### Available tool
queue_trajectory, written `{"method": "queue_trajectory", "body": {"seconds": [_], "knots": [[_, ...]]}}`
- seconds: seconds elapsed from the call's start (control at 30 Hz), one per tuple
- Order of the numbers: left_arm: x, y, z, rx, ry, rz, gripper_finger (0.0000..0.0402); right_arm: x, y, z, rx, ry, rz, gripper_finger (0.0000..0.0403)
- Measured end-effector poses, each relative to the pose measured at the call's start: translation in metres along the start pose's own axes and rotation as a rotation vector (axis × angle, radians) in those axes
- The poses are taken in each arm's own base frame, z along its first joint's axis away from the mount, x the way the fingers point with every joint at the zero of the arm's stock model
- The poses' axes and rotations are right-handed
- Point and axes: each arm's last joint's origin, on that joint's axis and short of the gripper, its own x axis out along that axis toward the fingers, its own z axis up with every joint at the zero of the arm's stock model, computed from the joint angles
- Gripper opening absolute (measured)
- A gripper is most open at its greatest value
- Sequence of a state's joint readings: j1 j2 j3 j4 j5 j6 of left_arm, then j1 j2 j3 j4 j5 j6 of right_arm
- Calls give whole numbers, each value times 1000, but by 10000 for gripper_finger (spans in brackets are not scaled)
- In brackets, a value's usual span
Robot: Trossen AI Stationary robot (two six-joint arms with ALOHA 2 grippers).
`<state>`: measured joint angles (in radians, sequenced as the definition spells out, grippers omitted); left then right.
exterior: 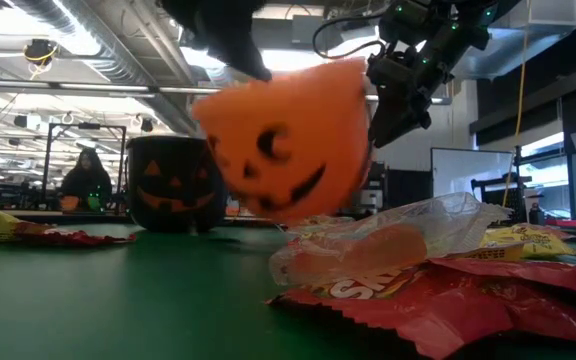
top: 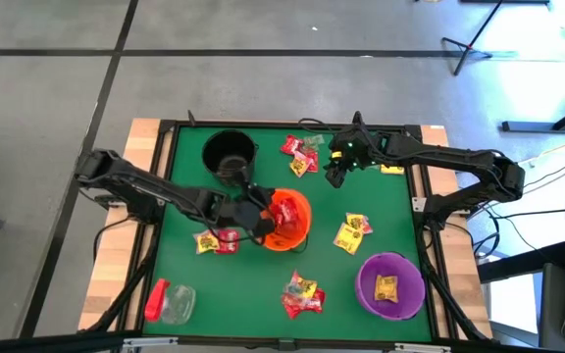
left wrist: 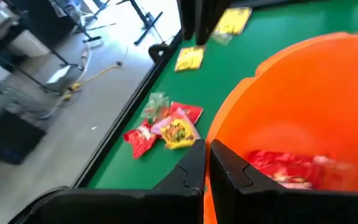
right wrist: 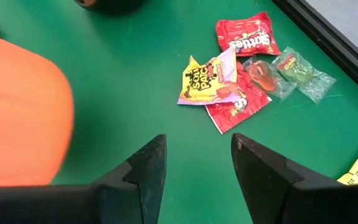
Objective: Sort candy
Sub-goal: Pour the candies from the orange bin on the table
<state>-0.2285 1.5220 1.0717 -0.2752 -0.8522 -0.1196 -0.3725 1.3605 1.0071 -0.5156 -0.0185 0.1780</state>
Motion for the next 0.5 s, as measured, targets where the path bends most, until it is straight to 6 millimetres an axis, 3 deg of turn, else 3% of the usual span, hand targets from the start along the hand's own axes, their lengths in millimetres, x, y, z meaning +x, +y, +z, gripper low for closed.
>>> {"method": "queue_trajectory", "body": {"seconds": [0.3,0.5], "knots": [[39,-27,-15,87,8,142,0,0,2,3,-4,-36,9,177],[51,-17,2,94,-45,214,0,0,5,3,-12,-39,18,177]]}}
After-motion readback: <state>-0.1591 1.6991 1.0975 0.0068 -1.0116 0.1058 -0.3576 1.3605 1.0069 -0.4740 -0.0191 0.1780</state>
